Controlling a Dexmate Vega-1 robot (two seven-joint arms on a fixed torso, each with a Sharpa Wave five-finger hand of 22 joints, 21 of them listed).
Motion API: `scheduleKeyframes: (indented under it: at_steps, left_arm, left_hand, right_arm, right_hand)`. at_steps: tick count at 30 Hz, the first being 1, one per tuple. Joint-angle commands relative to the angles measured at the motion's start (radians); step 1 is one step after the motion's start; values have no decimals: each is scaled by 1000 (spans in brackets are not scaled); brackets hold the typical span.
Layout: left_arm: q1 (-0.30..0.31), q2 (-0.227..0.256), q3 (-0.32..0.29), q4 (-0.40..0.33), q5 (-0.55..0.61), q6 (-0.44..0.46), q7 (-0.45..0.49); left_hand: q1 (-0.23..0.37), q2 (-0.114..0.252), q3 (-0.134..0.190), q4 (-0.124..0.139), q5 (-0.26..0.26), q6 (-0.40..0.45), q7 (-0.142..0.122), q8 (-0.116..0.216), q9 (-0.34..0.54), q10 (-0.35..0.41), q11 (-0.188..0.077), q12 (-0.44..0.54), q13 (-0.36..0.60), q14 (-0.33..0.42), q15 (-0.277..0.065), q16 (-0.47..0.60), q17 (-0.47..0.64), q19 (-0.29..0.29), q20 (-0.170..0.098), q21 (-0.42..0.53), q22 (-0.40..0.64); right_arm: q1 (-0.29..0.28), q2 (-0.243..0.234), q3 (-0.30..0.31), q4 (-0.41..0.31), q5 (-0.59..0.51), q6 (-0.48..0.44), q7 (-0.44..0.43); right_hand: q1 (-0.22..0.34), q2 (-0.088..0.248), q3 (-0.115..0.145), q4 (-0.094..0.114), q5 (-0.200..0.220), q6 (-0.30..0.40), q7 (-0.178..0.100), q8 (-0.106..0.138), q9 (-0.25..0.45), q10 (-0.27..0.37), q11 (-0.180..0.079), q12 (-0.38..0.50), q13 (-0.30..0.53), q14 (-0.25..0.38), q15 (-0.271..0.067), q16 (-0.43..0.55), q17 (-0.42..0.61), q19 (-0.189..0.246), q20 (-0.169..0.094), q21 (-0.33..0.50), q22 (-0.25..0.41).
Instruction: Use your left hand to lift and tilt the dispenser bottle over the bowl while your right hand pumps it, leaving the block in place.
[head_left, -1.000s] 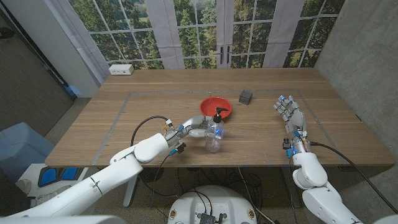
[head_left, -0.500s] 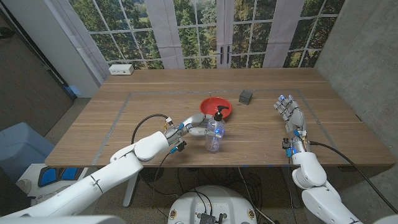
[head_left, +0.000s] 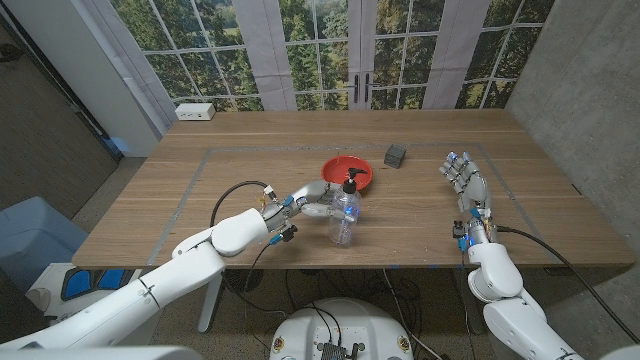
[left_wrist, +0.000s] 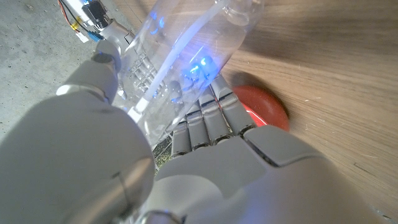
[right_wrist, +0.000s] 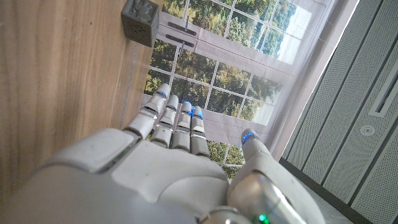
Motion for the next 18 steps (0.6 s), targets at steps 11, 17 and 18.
scheduleKeyframes:
  at_steps: [11,17,18]
  left_arm:
    - [57,58,-60,-63,-52,6,11]
    - [80,80,-83,-89,-44,14,30]
    - [81,84,-84,-91,-50,16,26]
  left_hand:
    - [278,273,-12,4,-2,158,-104,3,4,192,-186,8,10,85,-213,5,7,10,-55,8,5]
    - [284,273,-18,4,-2,160,-106,3,4,193,-184,8,14,86,-214,5,9,9,-56,9,6]
    - [285,273,-18,4,-2,160,-106,3,4,193,-183,8,14,86,-214,5,10,9,-56,9,6]
  right_arm:
    - [27,6,-12,15,-10,1,-3]
    - [36,5,-14,17,-11,3,1]
    - [38,6,-15,17,-7,2,2]
  right_hand:
    - [-11,5,1,-4,-2,10,1,0,4,6,-2,1,5,6,0,-3,5,6,1,3,3]
    - [-11,5,1,-5,-2,11,-1,0,4,7,-6,1,5,7,-1,-3,5,6,1,3,3]
    - [-11,6,1,-5,-2,10,-1,0,4,6,-6,1,5,7,-1,-3,5,5,1,3,3]
